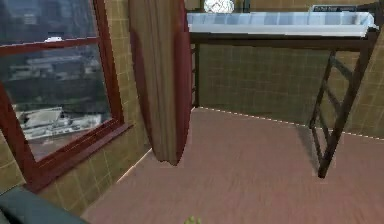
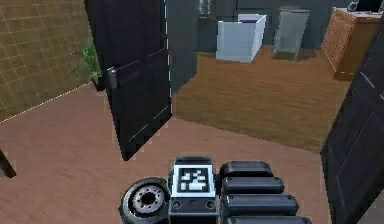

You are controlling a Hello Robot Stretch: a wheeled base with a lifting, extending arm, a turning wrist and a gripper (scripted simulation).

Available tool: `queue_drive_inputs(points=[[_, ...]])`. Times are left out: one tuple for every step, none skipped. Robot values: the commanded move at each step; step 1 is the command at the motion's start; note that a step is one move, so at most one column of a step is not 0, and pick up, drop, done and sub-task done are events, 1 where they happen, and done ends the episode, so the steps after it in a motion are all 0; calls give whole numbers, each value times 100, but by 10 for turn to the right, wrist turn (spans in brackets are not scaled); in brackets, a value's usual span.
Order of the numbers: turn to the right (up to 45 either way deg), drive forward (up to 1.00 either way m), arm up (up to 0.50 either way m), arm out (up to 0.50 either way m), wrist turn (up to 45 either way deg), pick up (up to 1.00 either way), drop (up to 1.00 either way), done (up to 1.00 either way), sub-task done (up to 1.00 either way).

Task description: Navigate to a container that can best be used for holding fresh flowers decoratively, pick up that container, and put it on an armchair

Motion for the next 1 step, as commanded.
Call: queue_drive_inputs(points=[[-450,0,0,0,0,0,0,0,0]])
